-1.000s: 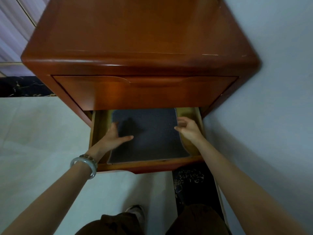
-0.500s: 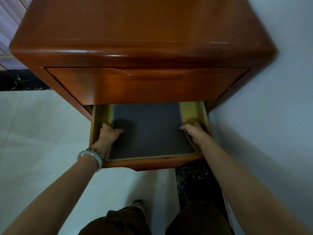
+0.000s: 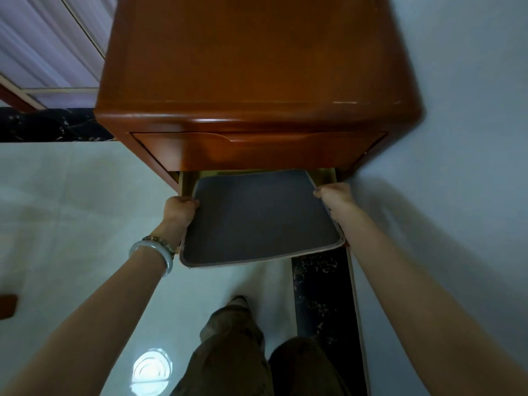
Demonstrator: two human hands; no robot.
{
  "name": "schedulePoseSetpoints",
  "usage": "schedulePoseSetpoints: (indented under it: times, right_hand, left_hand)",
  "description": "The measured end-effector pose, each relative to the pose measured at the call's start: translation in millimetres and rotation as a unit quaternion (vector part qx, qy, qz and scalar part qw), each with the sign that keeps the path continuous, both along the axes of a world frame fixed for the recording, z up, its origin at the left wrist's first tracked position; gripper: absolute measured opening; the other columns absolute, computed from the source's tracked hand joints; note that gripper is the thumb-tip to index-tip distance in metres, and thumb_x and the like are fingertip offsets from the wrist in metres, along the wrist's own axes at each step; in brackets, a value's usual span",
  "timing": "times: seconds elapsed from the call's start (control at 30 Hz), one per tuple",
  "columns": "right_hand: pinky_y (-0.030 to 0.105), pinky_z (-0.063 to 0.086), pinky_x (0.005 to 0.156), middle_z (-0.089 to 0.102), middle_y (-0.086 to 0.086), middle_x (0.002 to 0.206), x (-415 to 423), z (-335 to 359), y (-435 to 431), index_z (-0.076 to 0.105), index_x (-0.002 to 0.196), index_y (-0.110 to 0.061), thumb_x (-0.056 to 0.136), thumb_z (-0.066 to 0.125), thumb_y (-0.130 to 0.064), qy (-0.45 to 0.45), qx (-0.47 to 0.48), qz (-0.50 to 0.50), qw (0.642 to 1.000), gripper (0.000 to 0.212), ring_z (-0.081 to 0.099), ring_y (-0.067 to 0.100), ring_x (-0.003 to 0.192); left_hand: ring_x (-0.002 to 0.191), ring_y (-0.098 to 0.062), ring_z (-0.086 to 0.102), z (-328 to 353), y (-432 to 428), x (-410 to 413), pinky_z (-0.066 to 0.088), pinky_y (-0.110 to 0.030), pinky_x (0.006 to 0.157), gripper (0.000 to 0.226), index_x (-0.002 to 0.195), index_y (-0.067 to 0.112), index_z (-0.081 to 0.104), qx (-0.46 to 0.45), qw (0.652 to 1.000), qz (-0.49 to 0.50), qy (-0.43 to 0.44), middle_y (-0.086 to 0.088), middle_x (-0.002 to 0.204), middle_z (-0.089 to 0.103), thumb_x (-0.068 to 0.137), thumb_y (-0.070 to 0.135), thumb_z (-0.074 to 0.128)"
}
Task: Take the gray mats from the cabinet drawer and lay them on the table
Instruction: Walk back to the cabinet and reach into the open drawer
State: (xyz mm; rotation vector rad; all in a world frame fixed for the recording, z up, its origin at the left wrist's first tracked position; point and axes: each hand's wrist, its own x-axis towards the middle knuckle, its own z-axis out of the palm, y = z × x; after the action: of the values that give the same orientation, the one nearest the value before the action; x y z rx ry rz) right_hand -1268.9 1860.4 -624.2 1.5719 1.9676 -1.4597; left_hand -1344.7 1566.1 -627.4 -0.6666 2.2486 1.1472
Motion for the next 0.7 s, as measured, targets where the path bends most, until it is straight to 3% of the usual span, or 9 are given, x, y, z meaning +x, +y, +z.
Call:
schedulePoseSetpoints:
  times: [0.07,0.13,0.23,0.3,0.47,0.57,0.7]
  right_hand:
    - [0.042,0.050,0.090,0.065,0.012,0.100,18.5,41.4,-5.7,0.064,0.083,-0.009,0.088,0.063,-0.011,-0.007,-0.019,-0.013,1.000,0.006,0.059,0.031,0.097]
    - [0.047,0.049,0.092,0.060,0.008,0.086,43.6,91.8,-13.9,0.056,0.071,-0.015,0.088,0.062,-0.010,-0.007,-0.037,-0.022,0.999,0.019,0.059,0.033,0.099]
    - [0.044,0.049,0.092,0.063,0.012,0.110,82.2,166.7,-27.4,0.065,0.094,-0.012,0.087,0.064,-0.012,0.007,-0.042,-0.031,0.999,0.007,0.058,0.031,0.102]
    - [0.042,0.050,0.093,0.063,0.010,0.111,110.6,220.7,-36.0,0.067,0.108,-0.010,0.085,0.066,-0.010,0.025,-0.032,-0.038,0.998,0.023,0.059,0.030,0.101]
    - [0.034,0.048,0.087,0.062,0.006,0.101,172.5,353.1,-64.6,0.068,0.110,-0.008,0.086,0.063,-0.004,0.076,-0.021,-0.023,0.997,0.025,0.058,0.023,0.091]
    - [0.034,0.047,0.089,0.061,0.004,0.102,201.6,421.0,-80.9,0.067,0.112,-0.007,0.088,0.061,-0.004,0.117,-0.007,-0.012,0.993,0.026,0.057,0.022,0.093]
    - [0.031,0.048,0.085,0.064,0.004,0.105,230.8,488.4,-101.8,0.067,0.112,-0.008,0.091,0.058,-0.007,0.170,-0.002,0.018,0.985,0.023,0.060,0.022,0.095]
  left_hand:
    - [0.093,-0.033,0.064,39.5,-10.4,20.6,0.051,-0.039,0.088,0.014,0.099,0.004,0.067,0.014,1.000,0.018,-0.011,-0.013,0.094,0.064,0.089,0.011,0.060]
    - [0.096,-0.035,0.065,91.9,-20.3,46.7,0.051,-0.044,0.093,0.021,0.106,0.001,0.069,0.023,0.999,0.030,-0.022,-0.015,0.097,0.067,0.089,0.009,0.061]
    - [0.090,-0.034,0.066,164.5,-30.2,86.1,0.052,-0.042,0.091,0.016,0.101,0.010,0.071,0.039,0.998,0.045,-0.018,-0.012,0.097,0.069,0.091,0.008,0.059]
    - [0.085,-0.029,0.065,217.5,-39.0,114.7,0.052,-0.042,0.090,0.017,0.104,0.014,0.069,0.053,0.996,0.064,-0.022,-0.011,0.099,0.070,0.092,0.009,0.058]
    - [0.082,-0.021,0.063,342.9,-65.6,178.8,0.051,-0.038,0.090,0.027,0.118,0.013,0.065,0.097,0.989,0.108,0.009,-0.007,0.103,0.068,0.091,0.011,0.060]
    - [0.080,-0.014,0.064,406.8,-80.6,210.5,0.051,-0.033,0.083,0.028,0.118,0.016,0.064,0.134,0.981,0.133,0.047,0.001,0.092,0.068,0.091,0.011,0.061]
    - [0.085,-0.012,0.065,471.2,-104.2,246.5,0.051,-0.034,0.086,0.030,0.121,0.015,0.064,0.178,0.963,0.176,0.098,0.006,0.092,0.067,0.091,0.011,0.062]
